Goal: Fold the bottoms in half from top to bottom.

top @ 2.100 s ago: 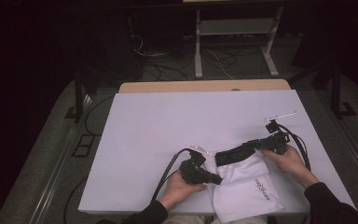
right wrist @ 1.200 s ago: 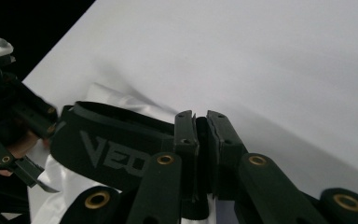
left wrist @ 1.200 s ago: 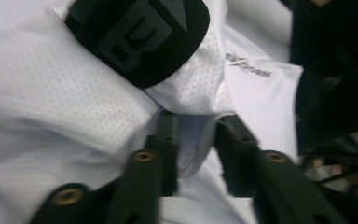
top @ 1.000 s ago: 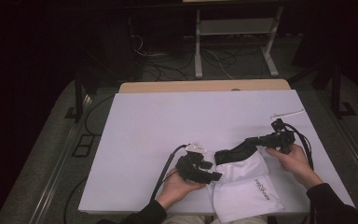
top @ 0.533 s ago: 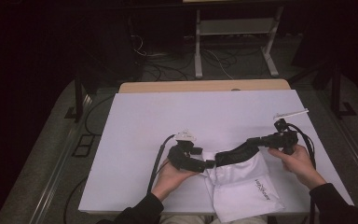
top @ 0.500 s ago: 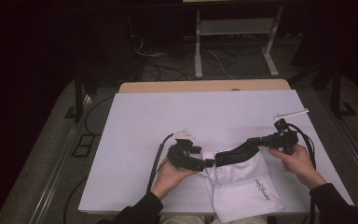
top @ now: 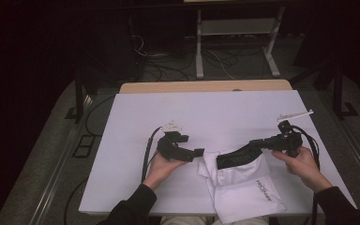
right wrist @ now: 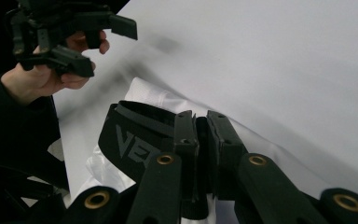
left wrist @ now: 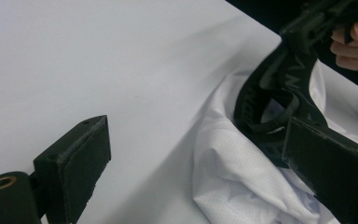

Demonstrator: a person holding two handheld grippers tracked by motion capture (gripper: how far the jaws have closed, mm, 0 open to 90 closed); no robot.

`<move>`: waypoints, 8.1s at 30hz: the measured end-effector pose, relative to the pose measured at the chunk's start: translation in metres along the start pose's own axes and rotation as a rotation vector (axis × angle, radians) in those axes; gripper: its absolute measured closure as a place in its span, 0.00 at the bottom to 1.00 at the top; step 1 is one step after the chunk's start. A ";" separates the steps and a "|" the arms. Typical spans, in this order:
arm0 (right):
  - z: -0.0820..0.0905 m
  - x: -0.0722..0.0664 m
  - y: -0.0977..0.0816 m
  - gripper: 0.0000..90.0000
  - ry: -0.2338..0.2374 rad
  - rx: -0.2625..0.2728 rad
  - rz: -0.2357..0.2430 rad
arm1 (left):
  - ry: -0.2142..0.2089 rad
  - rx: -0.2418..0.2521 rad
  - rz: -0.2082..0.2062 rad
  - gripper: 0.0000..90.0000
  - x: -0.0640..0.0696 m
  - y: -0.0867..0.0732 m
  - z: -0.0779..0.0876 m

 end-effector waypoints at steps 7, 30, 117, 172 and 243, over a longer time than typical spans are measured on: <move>0.005 -0.004 -0.009 0.90 0.028 -0.022 0.011 | 0.018 0.028 0.032 0.08 -0.008 -0.003 0.005; 0.024 -0.012 -0.048 0.89 0.072 -0.088 0.037 | 0.019 0.032 0.044 0.08 -0.010 -0.007 0.004; -0.060 0.000 -0.027 0.95 -0.009 -0.497 0.098 | -0.010 0.006 0.022 0.08 -0.006 -0.010 -0.002; -0.057 -0.059 -0.105 0.96 0.129 -0.695 0.247 | -0.031 -0.005 0.019 0.08 0.000 -0.010 -0.008; 0.011 0.041 0.003 0.14 -0.160 -0.107 0.102 | -0.072 -0.041 0.066 0.11 0.004 -0.015 -0.034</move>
Point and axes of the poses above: each handheld gripper's, and its own axes: z roughly backward along the jaws, y roughly out of its top, x roughly to its right, the point moved 5 cm from there along -z, roughly forward along the jaws, and after that the axes turned 12 degrees about -z, right-handed, at the moved point
